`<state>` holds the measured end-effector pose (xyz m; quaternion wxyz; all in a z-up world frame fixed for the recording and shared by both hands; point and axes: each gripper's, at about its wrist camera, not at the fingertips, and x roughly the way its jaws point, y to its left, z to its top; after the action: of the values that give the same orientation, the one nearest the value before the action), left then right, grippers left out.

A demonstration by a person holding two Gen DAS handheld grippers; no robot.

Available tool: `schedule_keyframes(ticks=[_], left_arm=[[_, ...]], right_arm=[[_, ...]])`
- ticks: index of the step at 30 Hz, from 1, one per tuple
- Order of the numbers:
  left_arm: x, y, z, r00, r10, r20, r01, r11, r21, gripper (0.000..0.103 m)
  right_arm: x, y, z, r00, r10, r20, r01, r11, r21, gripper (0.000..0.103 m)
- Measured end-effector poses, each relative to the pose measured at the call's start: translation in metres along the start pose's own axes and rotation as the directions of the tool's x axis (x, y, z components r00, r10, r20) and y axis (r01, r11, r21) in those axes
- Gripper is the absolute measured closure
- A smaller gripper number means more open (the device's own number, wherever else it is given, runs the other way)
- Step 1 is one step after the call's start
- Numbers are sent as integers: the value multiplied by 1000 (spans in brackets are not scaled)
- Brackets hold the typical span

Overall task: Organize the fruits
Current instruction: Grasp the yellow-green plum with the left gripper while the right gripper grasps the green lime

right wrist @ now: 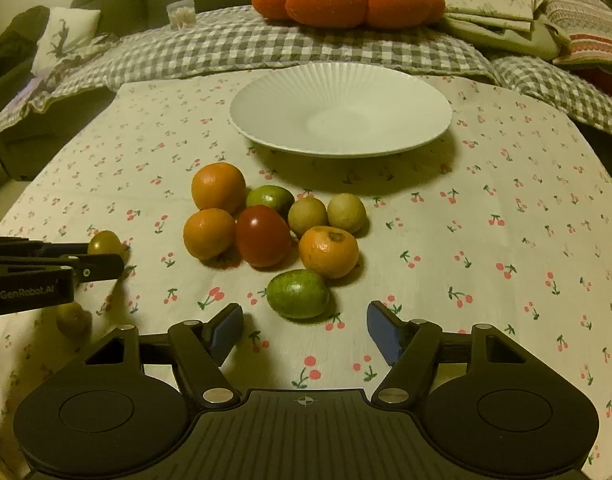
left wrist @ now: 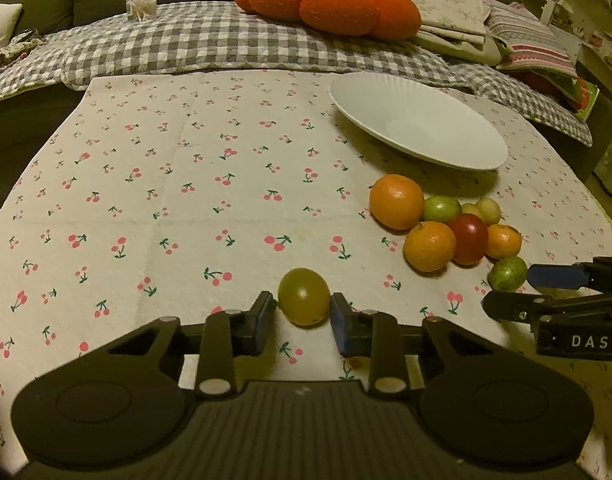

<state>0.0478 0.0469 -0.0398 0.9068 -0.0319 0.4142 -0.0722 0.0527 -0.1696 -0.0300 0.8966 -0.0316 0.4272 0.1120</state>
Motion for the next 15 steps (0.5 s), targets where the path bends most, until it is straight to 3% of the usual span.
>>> schedule_keyframes(ticks=[8,12,15], left_arm=[[1,1,1,1000,5,7,-5,1000,2,77],[1,0,0,1000,7,7,-7,1000,3,78],[1,0,0,1000,7,6,-7,1000,2,78]], right_arm=[[2,3,4,1000,3,14,-3,1000,-12,54],[3,4,6,1000,15,15,-15,1000,-18,69],[2,4,7,1000,18,15,-17,1000,-14,71]])
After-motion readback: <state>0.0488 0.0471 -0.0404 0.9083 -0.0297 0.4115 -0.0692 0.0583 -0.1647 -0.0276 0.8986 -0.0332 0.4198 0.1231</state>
